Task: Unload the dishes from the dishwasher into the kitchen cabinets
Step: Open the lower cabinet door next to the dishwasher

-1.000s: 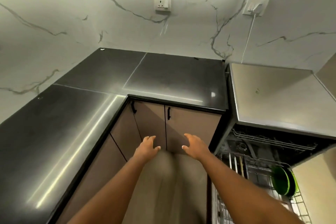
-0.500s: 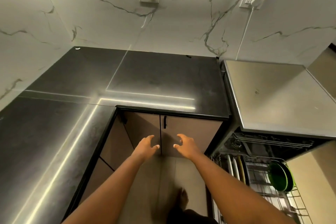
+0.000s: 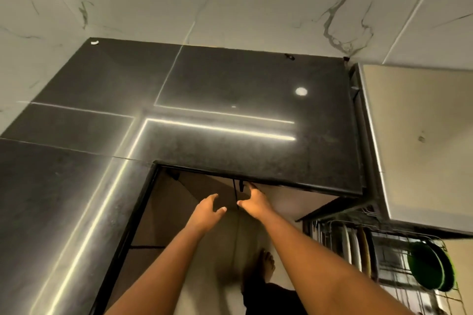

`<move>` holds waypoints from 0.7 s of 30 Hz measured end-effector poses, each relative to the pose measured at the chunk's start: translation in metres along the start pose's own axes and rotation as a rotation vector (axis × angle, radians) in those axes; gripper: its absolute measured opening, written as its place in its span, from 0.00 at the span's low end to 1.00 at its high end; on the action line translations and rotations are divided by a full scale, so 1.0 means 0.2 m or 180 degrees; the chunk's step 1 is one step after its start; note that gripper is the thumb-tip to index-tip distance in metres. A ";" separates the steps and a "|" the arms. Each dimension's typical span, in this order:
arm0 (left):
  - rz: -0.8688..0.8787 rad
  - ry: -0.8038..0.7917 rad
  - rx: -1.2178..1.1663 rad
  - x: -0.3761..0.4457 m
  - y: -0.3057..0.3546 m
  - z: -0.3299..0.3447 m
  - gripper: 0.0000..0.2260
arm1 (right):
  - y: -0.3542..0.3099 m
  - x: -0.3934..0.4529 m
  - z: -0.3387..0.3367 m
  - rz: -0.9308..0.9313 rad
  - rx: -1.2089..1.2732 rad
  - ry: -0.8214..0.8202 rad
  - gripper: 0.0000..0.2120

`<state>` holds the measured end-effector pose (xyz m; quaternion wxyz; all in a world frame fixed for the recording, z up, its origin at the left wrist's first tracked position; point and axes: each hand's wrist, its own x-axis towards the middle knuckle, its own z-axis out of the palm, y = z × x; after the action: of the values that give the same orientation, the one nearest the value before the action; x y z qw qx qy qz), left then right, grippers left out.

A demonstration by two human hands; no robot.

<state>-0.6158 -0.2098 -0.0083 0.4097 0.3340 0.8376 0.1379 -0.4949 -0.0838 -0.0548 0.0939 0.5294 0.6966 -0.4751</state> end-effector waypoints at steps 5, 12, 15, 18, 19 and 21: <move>-0.0104 -0.0188 0.0017 0.13 0.04 0.06 0.31 | -0.03 0.14 0.04 0.0124 -0.0005 -0.0176 0.34; -0.0020 -0.0386 0.0063 0.16 -0.01 0.08 0.32 | 0.01 0.11 0.11 0.0100 0.0112 -0.0147 0.38; 0.0096 -0.0514 0.0045 0.10 -0.06 0.10 0.32 | 0.07 -0.01 0.18 0.0108 0.0084 -0.0051 0.36; 0.0247 -0.0556 -0.0040 0.01 -0.10 0.11 0.34 | 0.13 -0.18 0.27 0.0212 0.0294 0.0075 0.34; 0.0251 -0.0532 -0.0090 -0.02 -0.11 0.10 0.35 | 0.15 -0.23 0.29 0.0261 0.0336 0.0085 0.34; 0.0307 -0.0496 -0.0179 -0.09 -0.13 0.09 0.37 | 0.19 -0.36 0.34 0.0295 0.0415 0.0142 0.35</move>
<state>-0.6052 -0.2423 -0.0212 0.4757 0.3720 0.7820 0.1545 -0.4572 -0.1829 -0.0664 0.0656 0.5765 0.6408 -0.5026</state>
